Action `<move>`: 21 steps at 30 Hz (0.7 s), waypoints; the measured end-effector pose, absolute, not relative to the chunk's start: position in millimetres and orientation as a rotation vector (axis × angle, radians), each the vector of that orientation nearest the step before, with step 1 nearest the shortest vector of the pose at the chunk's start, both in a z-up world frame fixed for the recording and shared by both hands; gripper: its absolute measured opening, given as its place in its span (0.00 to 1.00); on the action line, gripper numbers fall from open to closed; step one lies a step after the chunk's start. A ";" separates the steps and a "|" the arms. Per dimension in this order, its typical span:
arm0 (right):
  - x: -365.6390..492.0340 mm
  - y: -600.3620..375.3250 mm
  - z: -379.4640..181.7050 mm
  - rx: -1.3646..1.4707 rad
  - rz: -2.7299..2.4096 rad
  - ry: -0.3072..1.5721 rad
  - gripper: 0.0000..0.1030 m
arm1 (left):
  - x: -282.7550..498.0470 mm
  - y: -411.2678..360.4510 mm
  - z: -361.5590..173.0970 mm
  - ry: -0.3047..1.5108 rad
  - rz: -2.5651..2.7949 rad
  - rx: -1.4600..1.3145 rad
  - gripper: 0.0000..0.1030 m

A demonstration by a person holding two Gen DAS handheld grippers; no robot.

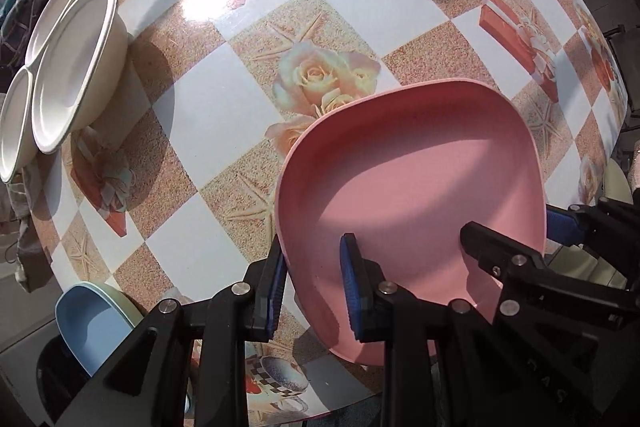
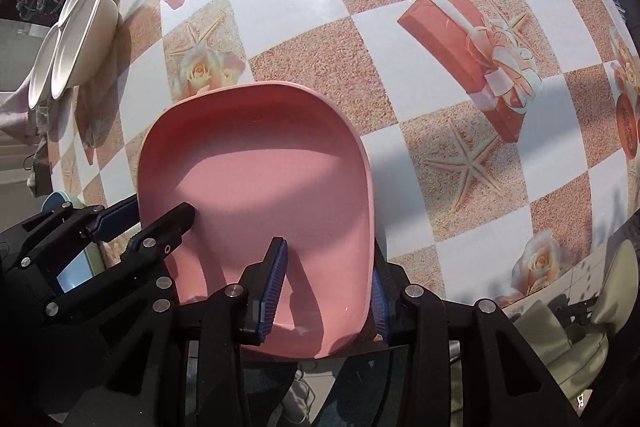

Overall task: Organize plates and bowls
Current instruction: 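Lift the pink plate with both grippers and carry it across the table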

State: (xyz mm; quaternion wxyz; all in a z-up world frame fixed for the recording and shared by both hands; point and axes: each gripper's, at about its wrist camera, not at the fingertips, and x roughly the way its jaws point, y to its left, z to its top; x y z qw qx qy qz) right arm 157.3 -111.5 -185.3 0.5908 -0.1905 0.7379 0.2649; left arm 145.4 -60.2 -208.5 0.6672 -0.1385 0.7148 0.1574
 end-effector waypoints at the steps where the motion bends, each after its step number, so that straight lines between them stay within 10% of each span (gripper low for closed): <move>1: 155.6 -110.2 -185.2 -0.442 0.606 1.709 0.41 | 145.2 -60.3 -208.8 1.608 0.348 -0.312 0.27; 21: 155.7 -114.4 -183.1 -0.394 0.594 1.681 0.41 | 113.8 -52.9 -199.2 1.603 0.330 -0.281 0.27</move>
